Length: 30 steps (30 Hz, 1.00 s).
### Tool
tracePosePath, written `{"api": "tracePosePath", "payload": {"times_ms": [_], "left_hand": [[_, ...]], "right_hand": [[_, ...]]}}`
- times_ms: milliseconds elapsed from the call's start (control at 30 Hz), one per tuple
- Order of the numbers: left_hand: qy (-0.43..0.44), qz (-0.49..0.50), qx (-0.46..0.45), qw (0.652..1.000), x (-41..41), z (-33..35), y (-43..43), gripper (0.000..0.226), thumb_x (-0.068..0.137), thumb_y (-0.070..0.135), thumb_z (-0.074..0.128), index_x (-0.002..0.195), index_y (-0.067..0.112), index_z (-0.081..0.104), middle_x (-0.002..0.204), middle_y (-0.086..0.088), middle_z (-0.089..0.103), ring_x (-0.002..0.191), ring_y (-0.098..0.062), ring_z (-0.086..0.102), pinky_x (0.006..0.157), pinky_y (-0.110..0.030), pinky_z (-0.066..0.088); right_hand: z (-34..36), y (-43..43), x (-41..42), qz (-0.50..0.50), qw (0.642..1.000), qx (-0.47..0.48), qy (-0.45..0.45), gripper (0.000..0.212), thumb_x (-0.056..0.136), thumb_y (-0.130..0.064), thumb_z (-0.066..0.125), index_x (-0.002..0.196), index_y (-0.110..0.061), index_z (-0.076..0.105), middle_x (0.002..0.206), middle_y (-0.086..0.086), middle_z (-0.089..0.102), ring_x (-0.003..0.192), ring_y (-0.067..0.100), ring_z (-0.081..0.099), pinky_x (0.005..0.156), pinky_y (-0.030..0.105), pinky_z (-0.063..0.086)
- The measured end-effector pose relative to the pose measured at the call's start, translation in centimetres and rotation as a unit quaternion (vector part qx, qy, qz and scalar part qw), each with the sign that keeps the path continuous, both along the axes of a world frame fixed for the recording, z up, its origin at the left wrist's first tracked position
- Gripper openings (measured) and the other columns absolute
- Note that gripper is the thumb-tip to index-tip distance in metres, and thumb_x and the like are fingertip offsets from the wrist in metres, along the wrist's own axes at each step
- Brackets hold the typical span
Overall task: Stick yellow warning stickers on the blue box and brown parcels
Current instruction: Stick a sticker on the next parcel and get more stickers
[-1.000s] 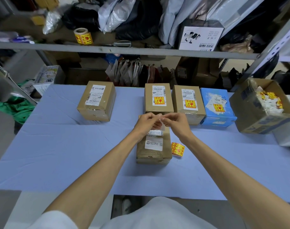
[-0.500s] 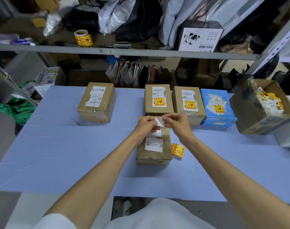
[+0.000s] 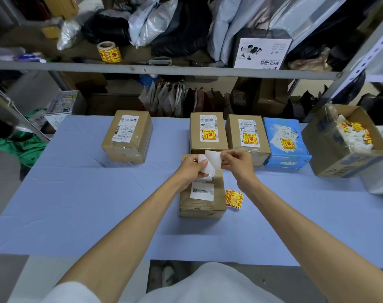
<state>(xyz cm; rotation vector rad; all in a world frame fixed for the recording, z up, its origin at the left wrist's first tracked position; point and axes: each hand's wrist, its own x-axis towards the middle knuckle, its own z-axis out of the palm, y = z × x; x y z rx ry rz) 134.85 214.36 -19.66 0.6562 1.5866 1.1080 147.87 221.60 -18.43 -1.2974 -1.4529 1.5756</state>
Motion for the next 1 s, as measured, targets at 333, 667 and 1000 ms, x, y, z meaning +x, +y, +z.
{"api": "tracePosePath", "payload": {"times_ms": [333,667,1000], "left_hand": [[0.028,0.036,-0.03,0.998,-0.3,0.2,-0.8,0.024,0.096,-0.002,0.037,0.088,0.014,0.052,0.08,-0.006,0.057,0.065,-0.012,0.052,0.057,-0.02,0.047],[0.128,0.057,-0.02,0.99,0.6,0.6,-0.3,0.018,0.095,0.015,0.036,0.096,0.018,0.054,0.089,-0.005,0.056,0.073,-0.013,0.048,0.048,-0.016,0.036],[0.159,0.04,0.013,0.986,1.0,0.5,-0.4,0.029,0.091,0.001,0.033,0.08,0.017,0.054,0.087,0.0,0.055,0.087,-0.014,0.049,0.061,-0.022,0.036]], "right_hand": [[0.1,0.2,0.3,-0.061,0.998,-0.014,-0.015,0.012,0.092,-0.005,0.056,0.086,-0.005,0.066,0.079,0.004,0.066,0.068,0.013,0.064,0.048,0.011,0.049],[-0.3,-0.5,-0.3,-0.067,0.997,-0.003,-0.038,0.012,0.09,-0.005,0.057,0.084,-0.006,0.067,0.077,0.003,0.067,0.067,0.013,0.064,0.055,0.018,0.051],[-0.7,-0.7,-0.4,-0.063,0.996,0.016,-0.054,0.018,0.088,-0.005,0.057,0.075,-0.013,0.067,0.078,0.004,0.068,0.072,0.017,0.066,0.065,0.028,0.056]]}}
